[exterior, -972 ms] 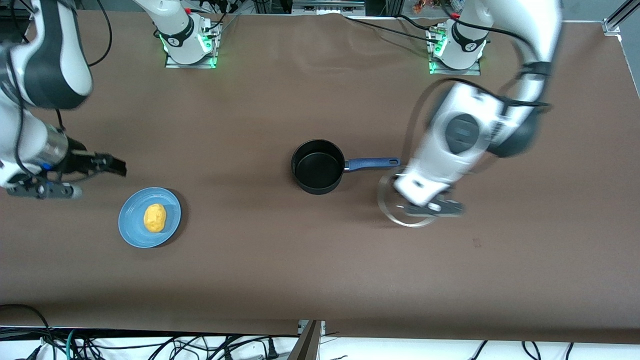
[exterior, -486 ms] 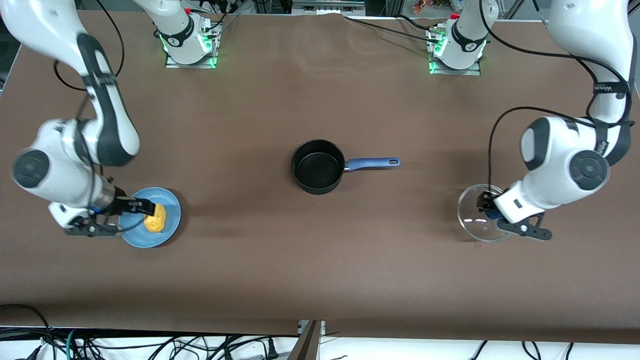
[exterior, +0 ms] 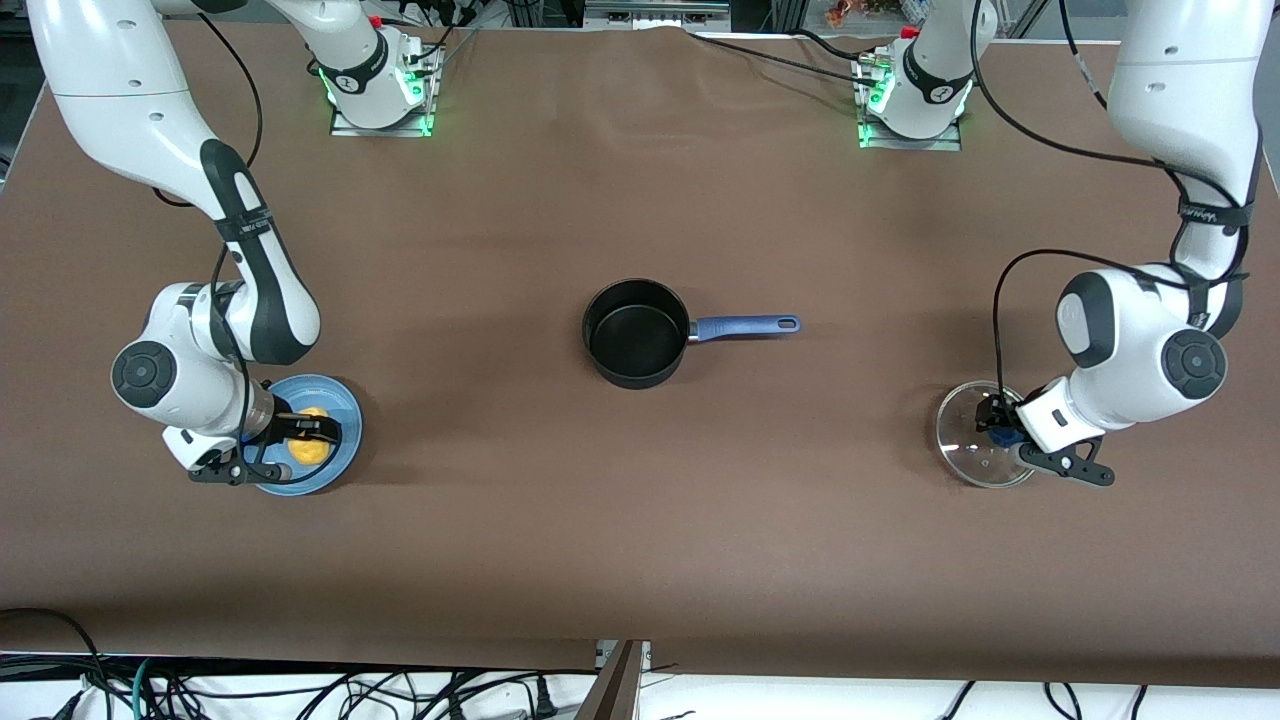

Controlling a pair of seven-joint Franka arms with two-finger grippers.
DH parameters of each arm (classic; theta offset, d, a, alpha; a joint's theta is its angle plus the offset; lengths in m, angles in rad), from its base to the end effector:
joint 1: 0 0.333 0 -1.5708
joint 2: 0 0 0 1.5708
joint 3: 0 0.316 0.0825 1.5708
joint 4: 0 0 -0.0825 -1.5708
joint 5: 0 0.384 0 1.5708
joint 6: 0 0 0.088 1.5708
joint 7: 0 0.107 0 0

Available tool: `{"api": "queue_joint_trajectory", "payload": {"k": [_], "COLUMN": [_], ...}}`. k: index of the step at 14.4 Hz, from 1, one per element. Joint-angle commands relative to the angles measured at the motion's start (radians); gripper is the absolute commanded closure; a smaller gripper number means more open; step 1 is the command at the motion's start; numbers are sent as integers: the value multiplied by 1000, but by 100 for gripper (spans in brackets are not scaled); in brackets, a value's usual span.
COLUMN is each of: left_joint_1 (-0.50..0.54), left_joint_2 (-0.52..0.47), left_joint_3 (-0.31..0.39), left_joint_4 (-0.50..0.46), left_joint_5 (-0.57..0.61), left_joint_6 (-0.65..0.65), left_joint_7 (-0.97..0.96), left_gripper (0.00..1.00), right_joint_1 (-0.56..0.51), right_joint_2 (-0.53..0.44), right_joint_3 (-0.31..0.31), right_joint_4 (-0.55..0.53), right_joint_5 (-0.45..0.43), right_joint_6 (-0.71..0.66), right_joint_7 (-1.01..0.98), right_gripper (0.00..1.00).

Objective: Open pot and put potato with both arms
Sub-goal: 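Set the lid down with the left gripper while the right gripper lifts the potato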

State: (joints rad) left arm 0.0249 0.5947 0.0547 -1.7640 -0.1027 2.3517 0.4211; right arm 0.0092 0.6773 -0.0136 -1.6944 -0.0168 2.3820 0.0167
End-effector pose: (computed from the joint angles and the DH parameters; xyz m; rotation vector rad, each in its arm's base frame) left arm 0.6603 0.0482 0.2274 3.0696 -0.4299 0.0081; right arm 0.6779 -0.0022 0.2032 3.1215 -0.0093 0.0163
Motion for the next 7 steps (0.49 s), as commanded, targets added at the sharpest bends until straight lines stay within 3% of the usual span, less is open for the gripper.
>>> {"api": "queue_joint_trajectory", "payload": {"k": [1,2,3,5,7], "left_joint_1": [6,6,6,7,6], "left_joint_2": [19,30,37,14,-56], "left_joint_3": [-3,-3,-3,-1,-1], "left_joint_4": [-8,-8,-6,3,15], "left_joint_5": [-32,-32,-38,-49,-49], "left_joint_6": [52,61,64,35,-81], "left_joint_7": [41,41,41,33,21], "left_gripper": [47,46,36,0,0], "right_joint_1": [-6,0,9,38,104], "right_joint_2": [-18,-33,-65,-119,-156], "right_joint_3": [7,7,10,14,18], "right_joint_4": [-13,-8,2,56,113], "right_joint_5": [-8,-8,-6,-3,8], "right_joint_6": [-1,-29,-87,-246,-416], "right_joint_7": [-18,-11,-6,26,159], "right_gripper": [82,82,82,82,82]}}
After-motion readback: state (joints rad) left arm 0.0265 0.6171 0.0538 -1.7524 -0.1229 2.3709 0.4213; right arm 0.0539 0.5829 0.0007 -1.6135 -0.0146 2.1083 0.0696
